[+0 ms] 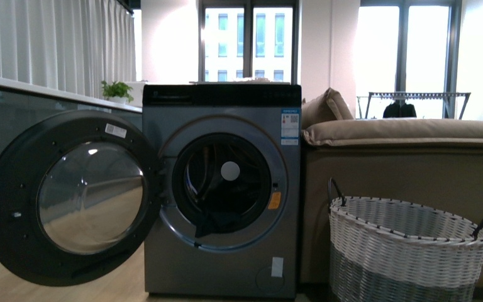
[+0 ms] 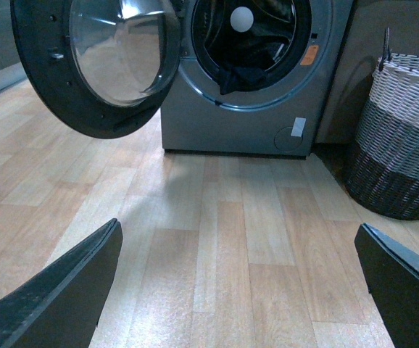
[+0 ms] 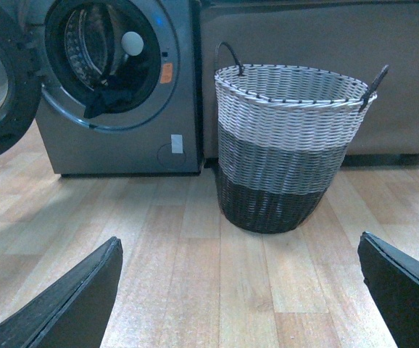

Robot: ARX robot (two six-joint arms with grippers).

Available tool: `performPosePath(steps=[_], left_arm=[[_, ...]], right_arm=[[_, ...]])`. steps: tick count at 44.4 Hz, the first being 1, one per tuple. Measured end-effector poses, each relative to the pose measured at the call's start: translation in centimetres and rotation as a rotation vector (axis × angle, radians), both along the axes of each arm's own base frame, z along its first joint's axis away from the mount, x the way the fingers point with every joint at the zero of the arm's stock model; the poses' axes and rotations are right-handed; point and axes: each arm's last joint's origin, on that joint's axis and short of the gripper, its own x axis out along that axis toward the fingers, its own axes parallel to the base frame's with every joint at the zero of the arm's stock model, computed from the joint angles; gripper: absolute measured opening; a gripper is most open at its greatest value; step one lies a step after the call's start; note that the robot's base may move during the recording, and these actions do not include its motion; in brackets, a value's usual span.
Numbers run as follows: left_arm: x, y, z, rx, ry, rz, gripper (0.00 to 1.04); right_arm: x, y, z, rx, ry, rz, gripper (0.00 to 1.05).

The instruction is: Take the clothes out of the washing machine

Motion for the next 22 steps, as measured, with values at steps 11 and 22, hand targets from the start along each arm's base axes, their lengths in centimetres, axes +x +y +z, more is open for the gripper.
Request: performPosePath(steps=[11, 22], left_arm=[[0.00, 0.00, 0.00, 0.000, 0.000, 0.000, 0.98], [0.00, 0.00, 0.00, 0.000, 0.000, 0.000, 0.98]], right_arm=[[0.00, 0.00, 0.00, 0.000, 0.000, 0.000, 0.97], [0.00, 0.00, 0.00, 0.000, 0.000, 0.000, 0.97]])
